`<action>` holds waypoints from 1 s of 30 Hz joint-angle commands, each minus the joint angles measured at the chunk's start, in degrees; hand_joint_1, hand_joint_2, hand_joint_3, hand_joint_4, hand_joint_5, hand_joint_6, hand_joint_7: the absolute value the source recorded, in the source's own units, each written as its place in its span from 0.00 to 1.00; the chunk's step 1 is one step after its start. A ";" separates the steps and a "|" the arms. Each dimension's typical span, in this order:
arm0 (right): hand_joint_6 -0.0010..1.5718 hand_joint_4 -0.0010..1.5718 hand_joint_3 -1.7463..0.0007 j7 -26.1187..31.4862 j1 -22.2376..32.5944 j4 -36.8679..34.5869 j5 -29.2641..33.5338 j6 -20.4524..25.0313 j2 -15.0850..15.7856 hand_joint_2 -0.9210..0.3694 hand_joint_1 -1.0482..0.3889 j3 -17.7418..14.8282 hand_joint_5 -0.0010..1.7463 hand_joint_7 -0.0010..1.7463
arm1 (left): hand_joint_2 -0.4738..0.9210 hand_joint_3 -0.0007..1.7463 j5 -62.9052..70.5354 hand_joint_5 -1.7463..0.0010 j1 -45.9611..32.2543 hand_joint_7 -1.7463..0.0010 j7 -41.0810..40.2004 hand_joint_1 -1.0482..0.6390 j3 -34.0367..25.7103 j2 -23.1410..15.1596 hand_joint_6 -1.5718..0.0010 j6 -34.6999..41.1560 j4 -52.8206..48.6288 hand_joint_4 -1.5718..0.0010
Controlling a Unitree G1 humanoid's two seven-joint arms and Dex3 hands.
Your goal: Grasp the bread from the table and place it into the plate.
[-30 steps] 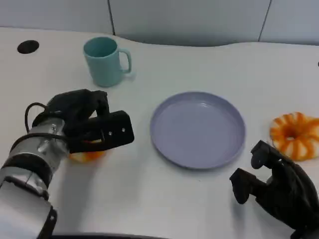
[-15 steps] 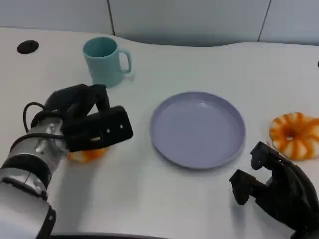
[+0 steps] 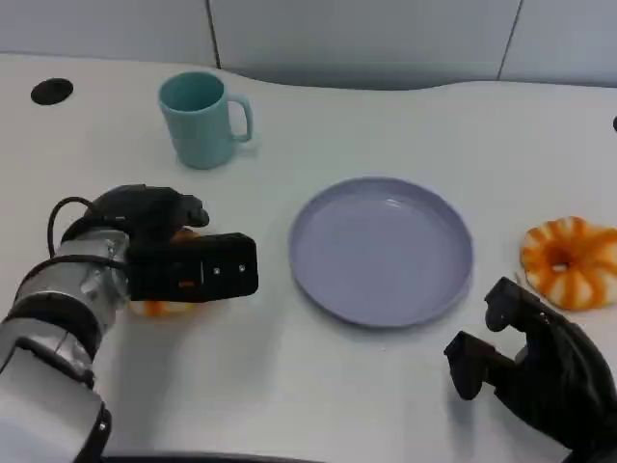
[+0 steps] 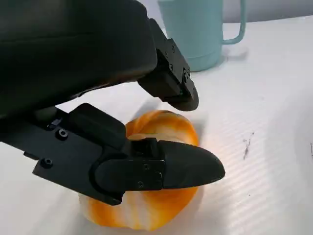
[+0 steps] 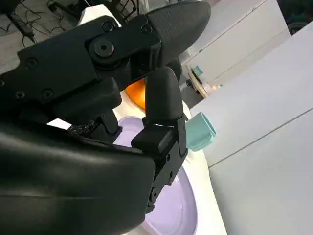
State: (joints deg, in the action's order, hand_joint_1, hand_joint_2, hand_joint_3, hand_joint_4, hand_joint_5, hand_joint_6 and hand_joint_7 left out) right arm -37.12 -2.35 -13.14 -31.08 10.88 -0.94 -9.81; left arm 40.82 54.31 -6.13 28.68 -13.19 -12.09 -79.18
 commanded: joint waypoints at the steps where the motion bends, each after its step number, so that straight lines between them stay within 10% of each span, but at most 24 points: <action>1: 0.43 0.57 1.00 0.25 0.76 0.96 -0.22 -0.16 0.68 0.04 0.44 -0.19 1.00 1.00 | 1.00 0.39 0.79 1.00 0.00 1.00 0.74 0.00 0.97 -0.58 1.00 0.50 -0.10 1.00; 15: 0.42 0.57 1.00 1.20 1.69 2.94 -0.61 0.88 0.43 0.04 0.45 0.24 1.00 1.00 | 1.00 0.42 0.61 1.00 -0.47 1.00 2.94 0.00 0.43 -0.25 1.00 1.20 -0.25 1.00; 20: 0.42 0.57 1.00 0.44 2.79 3.84 -0.76 0.29 0.24 0.04 0.45 0.66 1.00 1.00 | 1.00 0.23 -1.28 0.97 -0.97 0.98 2.12 0.01 -1.55 0.32 0.93 2.03 -0.18 0.91; 27: 0.42 0.57 1.00 0.51 4.30 5.86 -0.99 0.20 0.05 0.03 0.45 0.98 1.00 1.00 | 1.00 0.36 1.73 1.00 -0.21 1.00 3.38 0.00 2.04 1.00 1.00 3.37 -0.25 1.00; 30: 0.41 0.57 0.99 0.55 4.96 6.80 -1.12 0.19 0.00 0.03 0.45 1.08 1.00 1.00 | 1.00 0.27 1.50 0.98 -0.10 0.98 1.24 0.04 1.83 1.39 0.88 3.25 -0.01 0.90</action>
State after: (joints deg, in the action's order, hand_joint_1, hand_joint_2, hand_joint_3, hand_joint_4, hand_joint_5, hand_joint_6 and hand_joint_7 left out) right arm -36.55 1.53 -7.76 -31.51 11.39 -1.38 -8.58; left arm 42.24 54.13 -3.97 30.41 -11.87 -9.00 -79.19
